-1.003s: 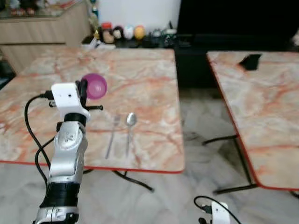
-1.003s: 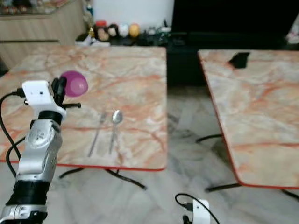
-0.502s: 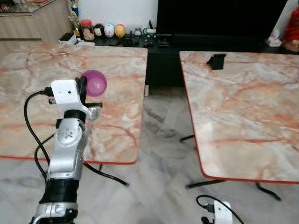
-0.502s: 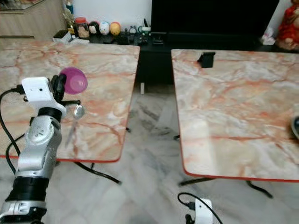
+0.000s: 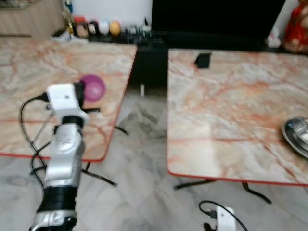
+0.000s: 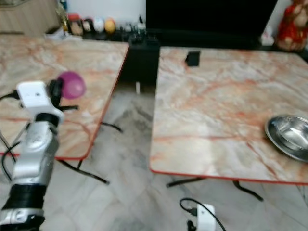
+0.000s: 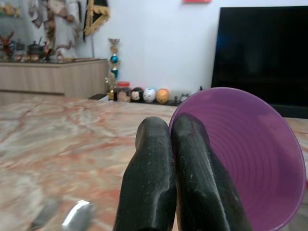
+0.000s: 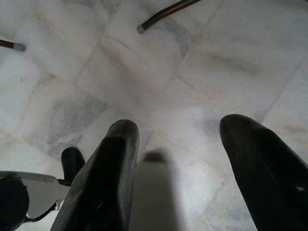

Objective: Setting the table

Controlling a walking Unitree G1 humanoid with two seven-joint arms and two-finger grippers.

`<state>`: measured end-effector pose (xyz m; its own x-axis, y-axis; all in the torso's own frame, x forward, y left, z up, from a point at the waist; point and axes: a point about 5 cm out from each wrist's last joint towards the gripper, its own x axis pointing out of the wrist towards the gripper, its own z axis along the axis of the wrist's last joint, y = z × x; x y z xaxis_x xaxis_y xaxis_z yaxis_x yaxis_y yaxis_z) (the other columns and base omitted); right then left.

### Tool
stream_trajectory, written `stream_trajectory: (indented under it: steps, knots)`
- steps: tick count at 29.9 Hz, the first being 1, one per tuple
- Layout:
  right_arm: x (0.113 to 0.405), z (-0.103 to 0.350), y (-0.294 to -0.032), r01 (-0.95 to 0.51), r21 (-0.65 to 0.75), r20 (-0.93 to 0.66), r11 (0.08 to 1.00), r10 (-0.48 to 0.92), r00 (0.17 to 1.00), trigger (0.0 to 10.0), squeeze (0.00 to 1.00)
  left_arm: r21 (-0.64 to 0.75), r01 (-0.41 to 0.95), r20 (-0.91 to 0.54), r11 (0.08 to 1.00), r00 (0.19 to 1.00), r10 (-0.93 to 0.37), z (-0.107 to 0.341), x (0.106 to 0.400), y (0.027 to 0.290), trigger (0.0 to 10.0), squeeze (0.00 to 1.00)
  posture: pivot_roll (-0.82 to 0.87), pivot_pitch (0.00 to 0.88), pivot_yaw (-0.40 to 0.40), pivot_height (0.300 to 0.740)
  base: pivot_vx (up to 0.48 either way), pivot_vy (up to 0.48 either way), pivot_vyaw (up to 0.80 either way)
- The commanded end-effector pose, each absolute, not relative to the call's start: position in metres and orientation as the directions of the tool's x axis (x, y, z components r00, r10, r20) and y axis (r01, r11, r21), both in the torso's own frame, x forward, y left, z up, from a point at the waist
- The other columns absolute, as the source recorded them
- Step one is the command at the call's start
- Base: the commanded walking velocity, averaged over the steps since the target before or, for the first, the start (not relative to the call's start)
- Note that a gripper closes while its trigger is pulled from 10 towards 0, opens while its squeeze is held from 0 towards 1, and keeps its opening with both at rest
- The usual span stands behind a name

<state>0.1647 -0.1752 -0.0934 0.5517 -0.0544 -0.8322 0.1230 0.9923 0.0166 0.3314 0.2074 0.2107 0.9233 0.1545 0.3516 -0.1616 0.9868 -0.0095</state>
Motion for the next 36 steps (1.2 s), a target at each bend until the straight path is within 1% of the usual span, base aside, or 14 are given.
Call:
stream_trajectory:
  steps: [1,3,15,36]
  knots:
    - [0.1627,-0.0932,-0.1845,0.131,-0.008,-0.832,0.991,-0.079,0.549,10.0,0.00,-0.002,-0.144,0.368,0.990,0.920,0.134,0.2151,0.3318,0.2012,10.0,0.00,0.04,0.011,-0.011,0.740,0.000,-0.356,0.00]
    - [0.1618,-0.0935,-0.1847,0.128,-0.009,-0.833,0.992,-0.078,0.548,10.0,0.00,-0.003,-0.141,0.370,0.990,0.920,0.132,0.2145,0.3316,0.2008,10.0,0.00,0.04,0.000,-0.008,0.740,0.000,-0.358,0.00]
    - [0.1584,-0.0947,-0.1857,0.118,-0.014,-0.835,0.993,-0.076,0.545,10.0,0.00,-0.006,-0.135,0.374,0.991,0.919,0.128,0.2147,0.3308,0.2012,10.0,0.00,0.03,0.000,-0.011,0.740,0.000,-0.356,0.00]
    - [0.1612,-0.0934,-0.1873,0.117,-0.018,-0.831,0.993,-0.080,0.550,10.0,0.00,-0.017,-0.150,0.374,0.989,0.916,0.145,0.2145,0.3327,0.2042,10.0,0.00,0.03,0.000,-0.025,0.740,0.000,-0.355,0.00]
